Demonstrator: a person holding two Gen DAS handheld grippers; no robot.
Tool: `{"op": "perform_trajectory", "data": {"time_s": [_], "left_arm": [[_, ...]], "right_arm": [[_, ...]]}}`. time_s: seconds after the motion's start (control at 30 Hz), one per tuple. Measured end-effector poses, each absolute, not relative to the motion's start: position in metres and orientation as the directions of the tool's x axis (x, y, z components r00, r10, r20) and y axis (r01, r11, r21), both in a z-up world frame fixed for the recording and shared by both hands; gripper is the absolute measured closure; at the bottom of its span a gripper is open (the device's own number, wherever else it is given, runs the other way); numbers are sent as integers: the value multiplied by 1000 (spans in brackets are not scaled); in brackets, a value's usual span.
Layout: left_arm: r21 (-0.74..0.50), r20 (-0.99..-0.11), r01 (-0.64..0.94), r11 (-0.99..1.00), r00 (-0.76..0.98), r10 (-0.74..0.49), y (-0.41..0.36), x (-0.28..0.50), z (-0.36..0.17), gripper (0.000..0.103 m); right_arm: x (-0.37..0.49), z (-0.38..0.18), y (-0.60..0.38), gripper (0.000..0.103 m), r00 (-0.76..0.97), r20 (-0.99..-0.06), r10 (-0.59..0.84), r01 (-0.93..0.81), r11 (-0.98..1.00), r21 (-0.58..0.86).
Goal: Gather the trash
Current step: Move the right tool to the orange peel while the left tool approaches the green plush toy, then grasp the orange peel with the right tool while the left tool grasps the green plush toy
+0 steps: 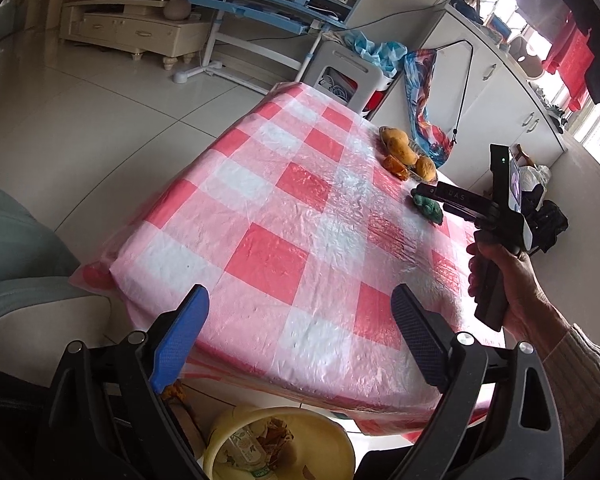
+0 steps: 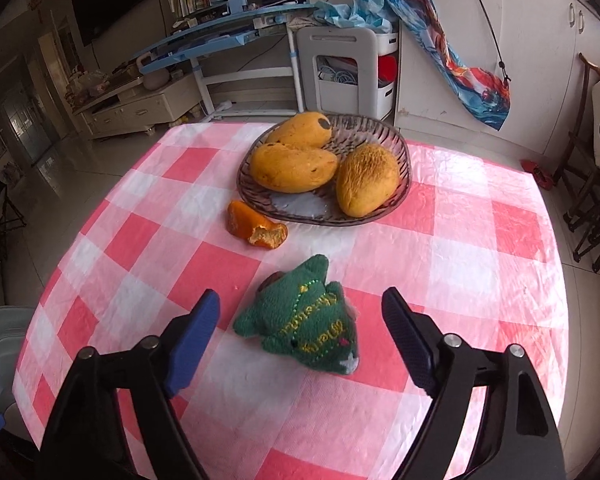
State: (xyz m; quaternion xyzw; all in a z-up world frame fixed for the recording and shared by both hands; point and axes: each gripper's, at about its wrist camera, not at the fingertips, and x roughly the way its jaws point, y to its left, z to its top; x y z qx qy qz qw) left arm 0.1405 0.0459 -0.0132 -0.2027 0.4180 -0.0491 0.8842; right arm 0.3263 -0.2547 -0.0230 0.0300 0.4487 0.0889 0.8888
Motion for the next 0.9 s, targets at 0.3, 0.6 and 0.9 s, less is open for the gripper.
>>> {"op": "perform_trajectory", "data": {"time_s": [0.3,0.6,0.9], "left_arm": [[-424,-738,-106,900,616,-275,51,143,-24,14],[-443,-740,-115,889,606,-290,52,146,-28,14],[-467,-741,-127,875,596,-309,58,151,-31,14]], "right_arm": [[280,-20,-205,35,353,-791,499,-461,829,317],[340,-22,-238,21,558,-763,327,-171,945,280],[378,-30,-221,26,584,-791,180,-54,982,183]]}}
